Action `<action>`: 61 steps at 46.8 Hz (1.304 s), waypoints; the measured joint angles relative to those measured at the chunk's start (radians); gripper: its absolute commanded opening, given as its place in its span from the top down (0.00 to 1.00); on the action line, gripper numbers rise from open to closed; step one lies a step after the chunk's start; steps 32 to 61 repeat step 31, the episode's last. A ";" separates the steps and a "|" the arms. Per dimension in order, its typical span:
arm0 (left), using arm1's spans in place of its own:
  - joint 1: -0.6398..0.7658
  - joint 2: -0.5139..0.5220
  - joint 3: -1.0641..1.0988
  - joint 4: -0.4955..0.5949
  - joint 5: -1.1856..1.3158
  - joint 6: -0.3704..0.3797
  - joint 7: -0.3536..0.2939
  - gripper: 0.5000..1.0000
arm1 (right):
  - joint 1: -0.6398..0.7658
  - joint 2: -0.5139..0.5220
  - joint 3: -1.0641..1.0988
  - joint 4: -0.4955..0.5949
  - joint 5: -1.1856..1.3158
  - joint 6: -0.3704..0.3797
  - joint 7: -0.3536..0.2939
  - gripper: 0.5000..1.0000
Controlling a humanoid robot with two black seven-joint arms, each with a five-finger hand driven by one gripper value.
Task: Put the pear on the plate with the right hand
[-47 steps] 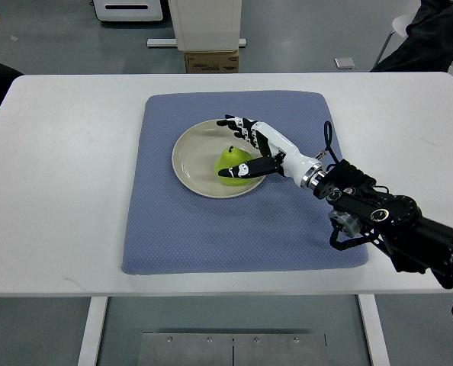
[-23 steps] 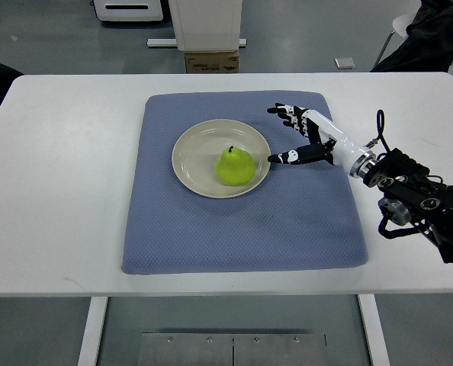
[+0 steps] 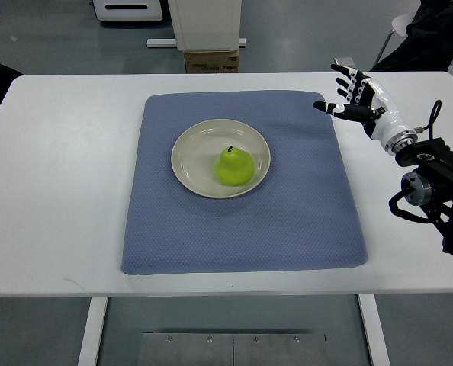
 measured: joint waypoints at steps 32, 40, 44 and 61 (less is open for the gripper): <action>0.000 0.000 0.000 0.000 0.000 0.000 0.000 0.00 | -0.132 0.177 0.442 0.007 0.000 -0.039 -0.092 0.00; 0.000 0.000 0.000 0.000 0.000 0.000 0.000 0.00 | -0.132 0.177 0.442 0.007 0.000 -0.039 -0.092 0.00; 0.000 0.000 0.000 0.000 0.000 0.000 0.000 0.00 | -0.132 0.177 0.442 0.007 0.000 -0.039 -0.092 0.00; 0.000 0.000 0.000 0.000 0.000 0.000 0.000 0.00 | -0.132 0.177 0.442 0.007 0.000 -0.039 -0.092 0.00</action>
